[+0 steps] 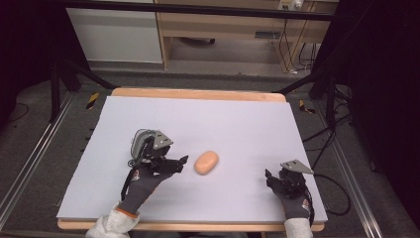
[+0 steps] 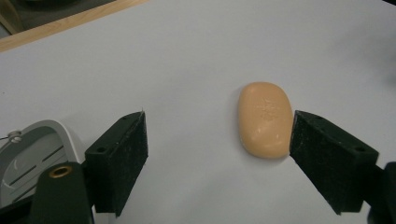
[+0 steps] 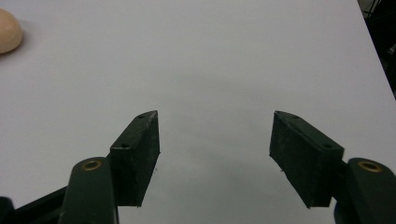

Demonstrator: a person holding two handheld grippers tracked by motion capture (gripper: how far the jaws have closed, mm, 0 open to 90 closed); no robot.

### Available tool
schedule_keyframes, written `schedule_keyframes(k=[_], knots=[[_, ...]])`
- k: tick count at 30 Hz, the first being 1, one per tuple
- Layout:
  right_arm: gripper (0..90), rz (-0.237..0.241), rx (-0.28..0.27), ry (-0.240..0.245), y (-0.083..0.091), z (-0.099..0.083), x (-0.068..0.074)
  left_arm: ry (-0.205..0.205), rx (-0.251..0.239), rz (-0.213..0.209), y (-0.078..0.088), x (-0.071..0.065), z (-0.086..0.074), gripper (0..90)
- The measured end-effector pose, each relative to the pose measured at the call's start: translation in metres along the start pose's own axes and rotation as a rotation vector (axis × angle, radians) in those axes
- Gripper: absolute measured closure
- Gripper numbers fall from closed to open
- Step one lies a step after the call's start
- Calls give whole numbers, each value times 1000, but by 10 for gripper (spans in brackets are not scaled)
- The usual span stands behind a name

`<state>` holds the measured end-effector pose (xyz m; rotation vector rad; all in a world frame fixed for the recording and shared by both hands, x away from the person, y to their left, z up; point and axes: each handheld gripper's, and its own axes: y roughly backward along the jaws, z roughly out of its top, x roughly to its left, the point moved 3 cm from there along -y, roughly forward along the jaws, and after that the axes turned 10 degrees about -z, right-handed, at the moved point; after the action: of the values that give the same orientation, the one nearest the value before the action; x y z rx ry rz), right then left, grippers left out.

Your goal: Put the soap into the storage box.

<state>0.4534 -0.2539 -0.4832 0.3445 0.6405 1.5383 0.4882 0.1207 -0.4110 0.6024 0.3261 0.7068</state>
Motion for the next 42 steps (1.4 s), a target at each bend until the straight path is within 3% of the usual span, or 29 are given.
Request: schedule_keyframes(k=[29,42], knots=[[333,2,0,6,0,0,1,-38,87,-23,-48,-20,11,186],[340,7,3,6,-1,0,1,-31,109,-32,-65,-23,11,177]])
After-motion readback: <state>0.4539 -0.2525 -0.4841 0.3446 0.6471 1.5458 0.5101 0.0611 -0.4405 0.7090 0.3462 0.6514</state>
